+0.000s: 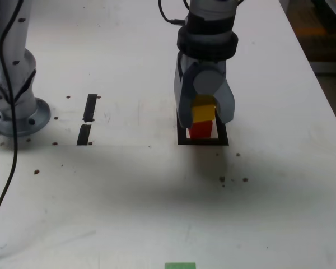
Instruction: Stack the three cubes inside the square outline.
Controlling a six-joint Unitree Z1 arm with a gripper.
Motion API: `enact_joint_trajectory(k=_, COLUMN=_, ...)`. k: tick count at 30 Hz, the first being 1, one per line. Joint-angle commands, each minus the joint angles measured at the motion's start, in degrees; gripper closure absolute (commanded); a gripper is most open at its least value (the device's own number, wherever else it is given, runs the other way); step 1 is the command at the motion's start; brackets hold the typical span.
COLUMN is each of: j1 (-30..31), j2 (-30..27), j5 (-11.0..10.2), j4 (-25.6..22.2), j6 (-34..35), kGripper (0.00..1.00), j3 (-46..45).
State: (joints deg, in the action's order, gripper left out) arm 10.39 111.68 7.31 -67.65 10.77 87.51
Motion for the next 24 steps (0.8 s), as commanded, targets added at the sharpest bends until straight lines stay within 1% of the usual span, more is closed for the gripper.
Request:
enact_joint_trajectory(k=1, j1=-0.5, j2=0.4, j5=0.0, j4=0.1, j6=-0.2, kGripper=0.57, j3=-0.3)
enact_joint_trajectory(k=12, j1=-1.1, j2=0.9, j5=0.0, j4=0.8, j6=-0.9, kGripper=0.56, j3=-0.9)
enact_joint_trajectory(k=19, j1=-1.1, j2=0.9, j5=0.8, j4=1.9, j6=-1.4, kGripper=0.48, j3=-2.1)
enact_joint_trajectory(k=24, j1=-1.1, j2=0.7, j5=0.5, j4=2.4, j6=-1.7, kGripper=0.44, j3=-2.5)
